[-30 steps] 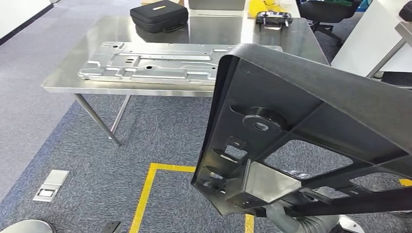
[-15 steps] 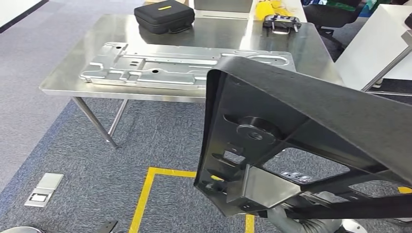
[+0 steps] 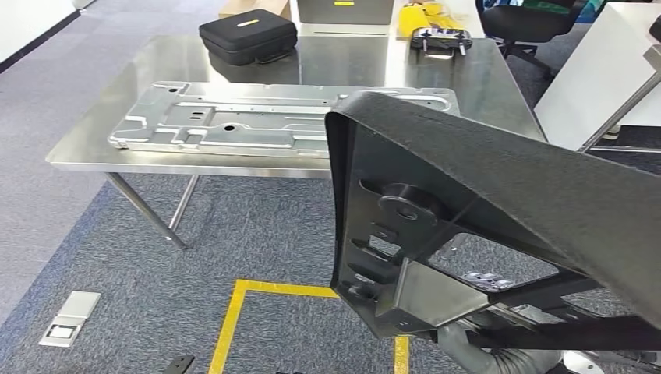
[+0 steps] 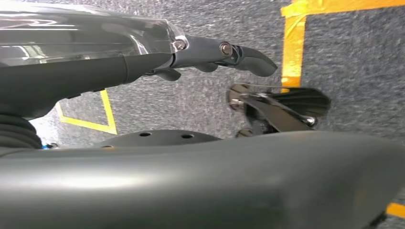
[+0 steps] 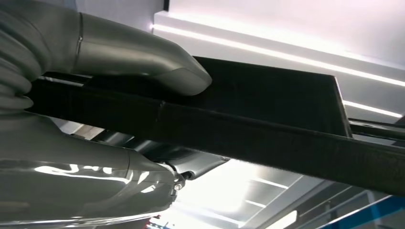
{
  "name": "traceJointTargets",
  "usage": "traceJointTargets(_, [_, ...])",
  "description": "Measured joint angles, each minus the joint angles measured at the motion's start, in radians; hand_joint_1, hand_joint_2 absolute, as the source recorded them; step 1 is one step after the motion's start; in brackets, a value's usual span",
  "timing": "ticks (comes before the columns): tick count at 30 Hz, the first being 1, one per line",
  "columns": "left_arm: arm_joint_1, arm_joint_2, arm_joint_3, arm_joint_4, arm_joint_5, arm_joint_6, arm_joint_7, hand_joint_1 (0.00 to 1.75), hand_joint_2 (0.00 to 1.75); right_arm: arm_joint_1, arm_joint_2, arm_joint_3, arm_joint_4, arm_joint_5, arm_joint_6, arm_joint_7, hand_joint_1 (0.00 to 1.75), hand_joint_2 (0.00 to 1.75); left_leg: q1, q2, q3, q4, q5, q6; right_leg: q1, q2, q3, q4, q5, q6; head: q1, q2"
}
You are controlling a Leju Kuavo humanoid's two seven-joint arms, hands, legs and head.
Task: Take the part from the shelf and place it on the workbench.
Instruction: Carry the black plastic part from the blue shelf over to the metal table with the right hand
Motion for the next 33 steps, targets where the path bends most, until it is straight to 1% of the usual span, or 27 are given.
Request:
traceJointTargets(1, [0.001, 0.0, 0.002, 0.0, 0.003, -0.002, 0.0, 0.0, 1.75, 0.002, -0.001, 0.0, -0.005, 0.008, -0.007, 0.001, 1.75, 1.75, 0.0, 0.0, 0.02, -0.062, 0.047, 0.003, -0.001, 0.001, 0.014, -0.001, -0.01, 0.003, 0.0, 0.0])
traceJointTargets(2, [0.0, 0.0, 0.005, 0.0, 0.007, -0.003, 0.0, 0.0, 1.75, 0.003, -0.003, -0.002, -0.01, 0.014, -0.014, 0.001, 1.75, 1.75, -0.003, 0.0, 0.041, -0.118, 0.08, 0.007, 0.0, 0.001, 0.024, -0.001, -0.019, 0.008, 0.0, 0.0])
traceJointTargets(3, [0.0, 0.0, 0.008, 0.0, 0.009, -0.005, 0.001, 0.0, 1.75, 0.006, -0.007, -0.004, -0.018, 0.02, -0.022, 0.002, 1.75, 1.75, -0.005, 0.0, 0.057, -0.161, 0.094, 0.013, 0.001, 0.002, 0.03, 0.0, -0.026, 0.013, -0.001, 0.0])
traceJointTargets(5, [0.0, 0.0, 0.014, 0.0, 0.013, -0.007, 0.002, 0.0, 1.75, 0.013, -0.019, -0.011, -0.036, 0.033, -0.036, 0.002, 1.75, 1.75, -0.01, -0.001, 0.067, -0.187, 0.085, 0.024, 0.003, 0.003, 0.033, -0.003, -0.033, 0.024, -0.002, 0.0])
traceJointTargets(7, [0.002, 0.0, 0.018, 0.0, 0.013, -0.007, 0.004, 0.0, 1.75, 0.022, -0.033, -0.019, -0.055, 0.041, -0.044, 0.003, 1.75, 1.75, -0.008, -0.001, 0.073, -0.195, 0.076, 0.035, 0.001, 0.003, 0.037, -0.007, -0.039, 0.034, -0.002, 0.0])
traceJointTargets(8, [0.002, 0.0, 0.02, 0.0, 0.013, -0.007, 0.004, 0.0, 1.75, 0.026, -0.041, -0.022, -0.065, 0.044, -0.046, 0.003, 1.75, 1.75, -0.006, -0.001, 0.078, -0.199, 0.073, 0.041, 0.001, 0.003, 0.034, 0.006, -0.048, 0.039, -0.002, 0.0])
traceJointTargets(9, [0.001, -0.001, 0.021, 0.0, 0.013, -0.007, 0.004, 0.0, 1.75, 0.028, -0.047, -0.025, -0.074, 0.048, -0.048, 0.003, 1.75, 1.75, -0.003, 0.0, 0.085, -0.203, 0.07, 0.047, 0.0, 0.002, 0.02, 0.039, -0.065, 0.043, -0.002, 0.0])
traceJointTargets(10, [0.0, -0.002, 0.021, 0.0, 0.013, -0.007, 0.004, 0.0, 1.75, 0.031, -0.054, -0.027, -0.081, 0.052, -0.051, 0.004, 1.75, 1.75, -0.001, 0.0, 0.093, -0.205, 0.065, 0.051, 0.0, 0.002, -0.01, 0.096, -0.089, 0.046, -0.002, 0.0])
traceJointTargets(12, [-0.002, -0.004, 0.022, 0.0, 0.013, -0.007, 0.004, 0.0, 1.75, 0.037, -0.065, -0.032, -0.089, 0.059, -0.056, 0.006, 1.75, 1.75, 0.0, 0.0, 0.107, -0.206, 0.052, 0.054, -0.001, 0.002, -0.098, 0.238, -0.132, 0.049, -0.002, 0.0])
traceJointTargets(13, [-0.001, -0.005, 0.022, 0.0, 0.013, -0.008, 0.005, 0.0, 1.75, 0.041, -0.069, -0.033, -0.092, 0.061, -0.057, 0.007, 1.75, 1.75, 0.0, 0.0, 0.115, -0.206, 0.045, 0.054, -0.001, 0.002, -0.133, 0.284, -0.133, 0.05, -0.002, 0.0])
traceJointTargets(14, [0.0, -0.006, 0.022, 0.0, 0.013, -0.008, 0.005, 0.0, 1.75, 0.043, -0.074, -0.035, -0.095, 0.061, -0.058, 0.008, 1.75, 1.75, 0.0, 0.0, 0.125, -0.206, 0.037, 0.054, -0.001, 0.002, -0.152, 0.292, -0.111, 0.05, -0.002, 0.0])
traceJointTargets(15, [0.0, -0.006, 0.023, 0.0, 0.013, -0.008, 0.005, 0.0, 1.75, 0.045, -0.078, -0.036, -0.098, 0.061, -0.058, 0.008, 1.75, 1.75, 0.0, -0.001, 0.138, -0.206, 0.029, 0.052, -0.001, 0.002, -0.151, 0.257, -0.067, 0.048, -0.002, 0.0])
traceJointTargets(16, [0.001, -0.006, 0.023, 0.0, 0.013, -0.008, 0.005, 0.0, 1.75, 0.045, -0.082, -0.036, -0.102, 0.059, -0.058, 0.008, 1.75, 1.75, 0.0, -0.002, 0.151, -0.207, 0.02, 0.051, 0.0, 0.002, -0.136, 0.193, -0.015, 0.045, -0.002, 0.0])
traceJointTargets(17, [0.0, -0.007, 0.023, 0.0, 0.013, -0.008, 0.005, 0.0, 1.75, 0.045, -0.085, -0.037, -0.105, 0.056, -0.058, 0.009, 1.75, 1.75, 0.0, -0.002, 0.162, -0.208, 0.012, 0.048, 0.003, 0.002, -0.118, 0.135, 0.025, 0.04, -0.002, 0.0])
traceJointTargets(18, [-0.002, -0.008, 0.023, 0.0, 0.013, -0.008, 0.004, 0.0, 1.75, 0.045, -0.088, -0.037, -0.108, 0.052, -0.057, 0.009, 1.75, 1.75, 0.0, -0.003, 0.169, -0.21, 0.006, 0.043, 0.006, 0.002, -0.101, 0.087, 0.049, 0.035, -0.002, 0.0])
traceJointTargets(19, [-0.003, -0.009, 0.023, 0.0, 0.013, -0.008, 0.004, 0.0, 1.75, 0.046, -0.091, -0.038, -0.109, 0.047, -0.056, 0.009, 1.75, 1.75, 0.0, -0.003, 0.172, -0.213, 0.002, 0.039, 0.01, 0.002, -0.091, 0.06, 0.052, 0.03, -0.002, 0.0])
traceJointTargets(21, [-0.005, -0.012, 0.023, 0.0, 0.013, -0.008, 0.004, 0.0, 1.75, 0.05, -0.097, -0.042, -0.112, 0.034, -0.054, 0.008, 1.75, 1.75, -0.001, -0.001, 0.176, -0.224, 0.0, 0.028, 0.014, 0.003, -0.082, 0.04, 0.038, 0.02, -0.002, 0.0])
traceJointTargets(23, [-0.007, -0.015, 0.023, 0.0, 0.012, -0.008, 0.003, 0.0, 1.75, 0.062, -0.105, -0.051, -0.117, 0.017, -0.052, 0.001, 1.75, 1.75, -0.002, 0.0, 0.185, -0.228, -0.007, 0.019, 0.007, 0.002, -0.063, 0.018, 0.032, 0.011, -0.002, 0.0])
traceJointTargets(24, [-0.009, -0.015, 0.023, 0.0, 0.012, -0.007, 0.003, 0.0, 1.75, 0.068, -0.109, -0.057, -0.12, 0.01, -0.051, -0.004, 1.75, 1.75, -0.003, 0.001, 0.178, -0.206, -0.019, 0.016, 0.003, 0.0, -0.052, 0.009, 0.03, 0.006, -0.003, 0.0])
traceJointTargets(25, [-0.009, -0.016, 0.023, 0.0, 0.012, -0.007, 0.003, 0.0, 1.75, 0.074, -0.113, -0.063, -0.122, 0.002, -0.048, -0.011, 1.75, 1.75, -0.003, 0.001, 0.155, -0.16, -0.039, 0.014, 0.0, -0.002, -0.042, 0.003, 0.027, 0.002, -0.004, 0.0])
traceJointTargets(27, [-0.008, -0.016, 0.023, 0.0, 0.012, -0.005, 0.004, 0.0, 1.75, 0.088, -0.121, -0.076, -0.124, -0.01, -0.041, -0.02, 1.75, 1.75, -0.002, 0.0, 0.071, -0.021, -0.083, 0.009, 0.0, -0.005, -0.028, 0.002, 0.015, -0.003, -0.004, 0.0])
traceJointTargets(28, [-0.005, -0.016, 0.023, 0.0, 0.012, -0.004, 0.005, 0.0, 1.75, 0.096, -0.123, -0.083, -0.124, -0.015, -0.035, -0.023, 1.75, 1.75, -0.002, 0.0, 0.031, 0.031, -0.088, 0.007, 0.0, -0.004, -0.02, 0.002, 0.008, -0.003, -0.004, 0.0])
traceJointTargets(29, [-0.002, -0.016, 0.023, 0.0, 0.012, -0.003, 0.006, 0.0, 1.75, 0.103, -0.126, -0.091, -0.124, -0.019, -0.026, -0.025, 1.75, 1.75, -0.002, 0.0, 0.008, 0.05, -0.073, 0.007, 0.0, -0.003, -0.011, 0.002, 0.001, -0.002, -0.004, 0.0])
traceJointTargets(30, [-0.001, -0.016, 0.023, 0.0, 0.013, -0.001, 0.006, 0.0, 1.75, 0.109, -0.127, -0.099, -0.124, -0.023, -0.016, -0.026, 1.75, 1.75, -0.002, 0.0, 0.004, 0.028, -0.036, 0.007, 0.0, -0.001, 0.001, 0.002, -0.008, 0.0, -0.004, 0.0])
traceJointTargets(31, [0.0, -0.016, 0.023, 0.0, 0.013, 0.0, 0.007, 0.0, 1.75, 0.115, -0.128, -0.108, -0.124, -0.028, -0.004, -0.028, 1.75, 1.75, -0.002, 0.0, 0.017, -0.028, 0.014, 0.009, -0.001, 0.0, 0.014, 0.002, -0.017, 0.002, -0.004, 0.0])
traceJointTargets(32, [0.0, -0.016, 0.023, 0.0, 0.014, 0.002, 0.007, 0.0, 1.75, 0.121, -0.128, -0.117, -0.124, -0.033, 0.008, -0.031, 1.75, 1.75, -0.003, 0.0, 0.036, -0.084, 0.053, 0.012, -0.001, 0.001, 0.027, 0.001, -0.026, 0.006, -0.004, 0.0])
traceJointTargets(33, [0.0, -0.016, 0.023, 0.0, 0.015, 0.003, 0.008, 0.0, 1.75, 0.125, -0.129, -0.126, -0.124, -0.038, 0.017, -0.033, 1.75, 1.75, -0.005, 0.0, 0.055, -0.134, 0.078, 0.016, -0.001, 0.002, 0.035, 0.001, -0.034, 0.011, -0.004, 0.0])
